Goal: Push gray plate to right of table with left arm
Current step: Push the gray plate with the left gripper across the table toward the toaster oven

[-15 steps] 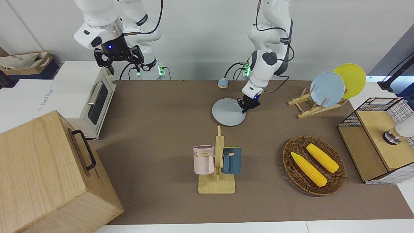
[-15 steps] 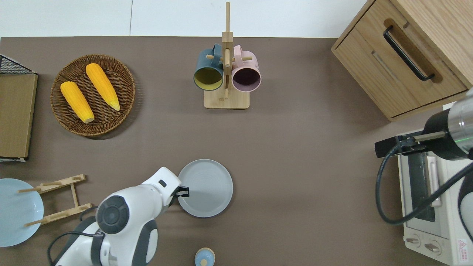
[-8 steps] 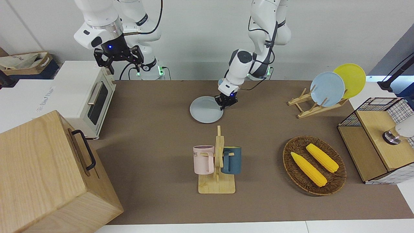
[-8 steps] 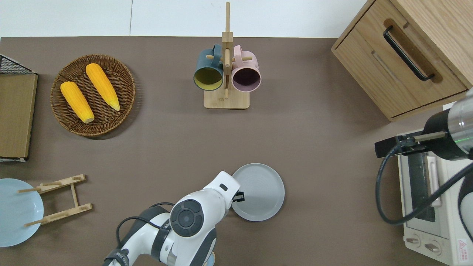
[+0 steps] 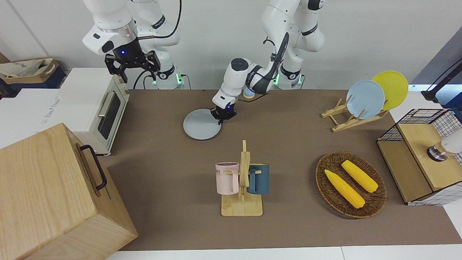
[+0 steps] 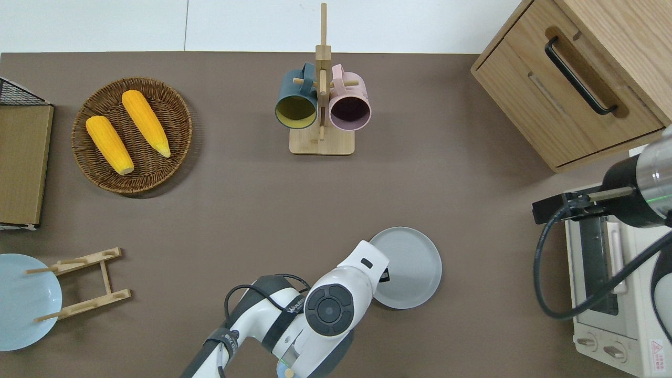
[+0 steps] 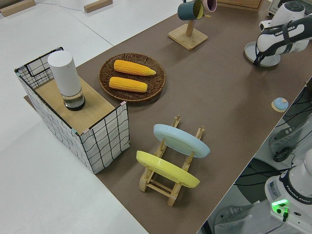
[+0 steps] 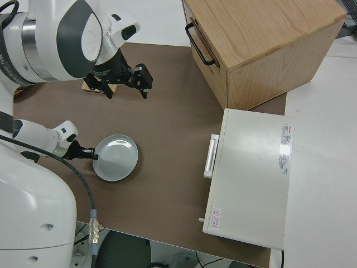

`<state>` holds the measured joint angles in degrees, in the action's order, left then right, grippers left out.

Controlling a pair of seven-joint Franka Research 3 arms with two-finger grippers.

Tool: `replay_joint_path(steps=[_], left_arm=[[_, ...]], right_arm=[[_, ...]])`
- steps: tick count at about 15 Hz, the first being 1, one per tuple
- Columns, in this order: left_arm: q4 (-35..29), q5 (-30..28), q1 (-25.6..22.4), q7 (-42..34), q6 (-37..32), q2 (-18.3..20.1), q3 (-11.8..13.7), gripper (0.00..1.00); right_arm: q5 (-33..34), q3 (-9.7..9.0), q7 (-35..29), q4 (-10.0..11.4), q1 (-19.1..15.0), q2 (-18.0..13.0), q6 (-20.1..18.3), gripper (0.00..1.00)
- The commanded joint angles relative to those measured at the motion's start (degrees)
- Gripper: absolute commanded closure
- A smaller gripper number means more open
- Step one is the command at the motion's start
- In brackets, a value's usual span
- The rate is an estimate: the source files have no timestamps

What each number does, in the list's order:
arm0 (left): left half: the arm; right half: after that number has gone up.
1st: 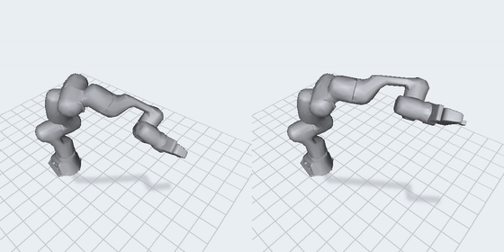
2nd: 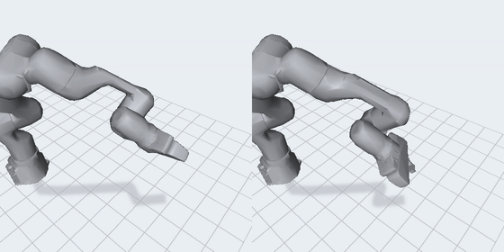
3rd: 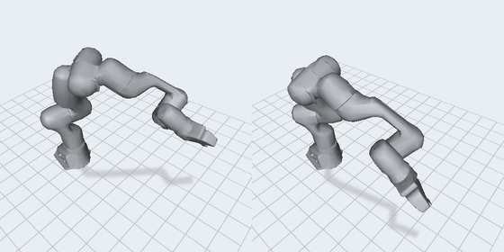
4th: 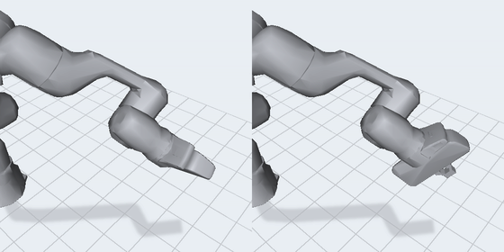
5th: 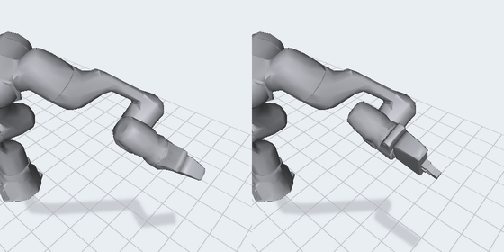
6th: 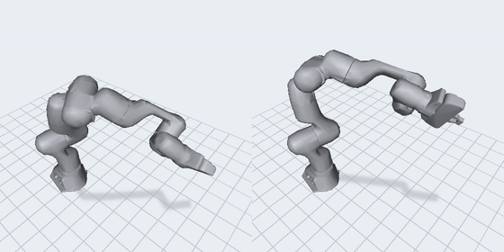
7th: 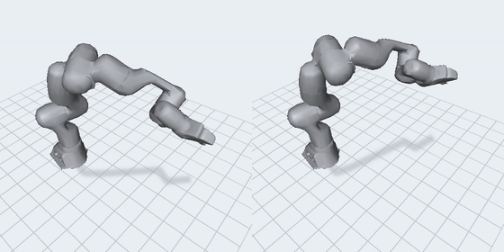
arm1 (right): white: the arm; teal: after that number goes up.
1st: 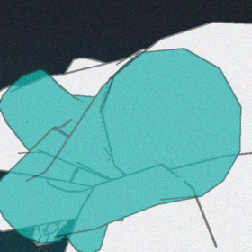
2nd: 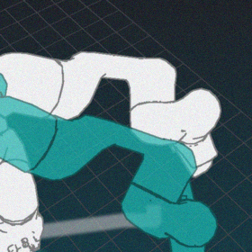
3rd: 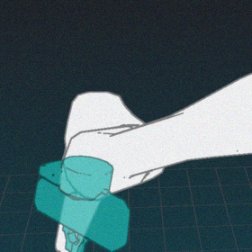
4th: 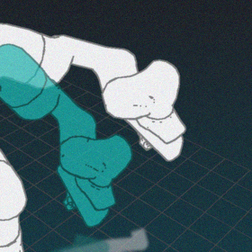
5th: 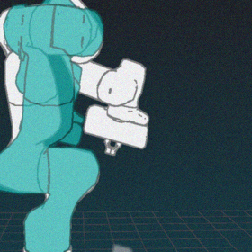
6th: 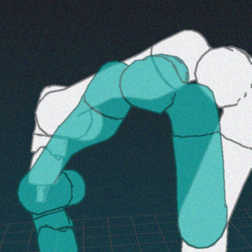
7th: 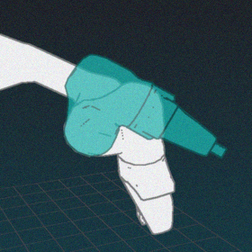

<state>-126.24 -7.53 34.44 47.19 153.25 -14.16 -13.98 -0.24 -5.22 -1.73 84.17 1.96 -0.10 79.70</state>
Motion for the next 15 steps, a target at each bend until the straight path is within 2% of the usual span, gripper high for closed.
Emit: replay_joint_path(steps=[1,7,9,10,15], left_arm=[[6.0,2.1,3.0,4.1,-0.1,-7.0,0.7,1.0],[7.0,2.1,3.1,4.2,-0.3,-7.1,0.8,0.98],[7.0,2.2,2.8,4.1,-0.4,-6.8,0.9,0.14],[7.0,2.2,2.8,4.0,-0.6,-6.5,1.0,0.01],[6.9,2.1,2.4,3.5,-2.3,-5.3,1.2,0.01]], right_arm=[[-0.5,-0.32,0.1,0.0,-0.6,-0.4,-0.7,0.017],[-0.5,-0.32,0.1,0.0,-0.6,-0.4,-0.7,0.017],[-0.5,-0.32,0.1,0.0,-0.6,-0.4,-0.7,0.017],[-0.5,-0.32,0.1,-0.1,-0.6,-0.4,-0.7,0.017],[-0.5,-0.23,0.1,0.0,-0.6,-0.4,-0.7,0.017]])
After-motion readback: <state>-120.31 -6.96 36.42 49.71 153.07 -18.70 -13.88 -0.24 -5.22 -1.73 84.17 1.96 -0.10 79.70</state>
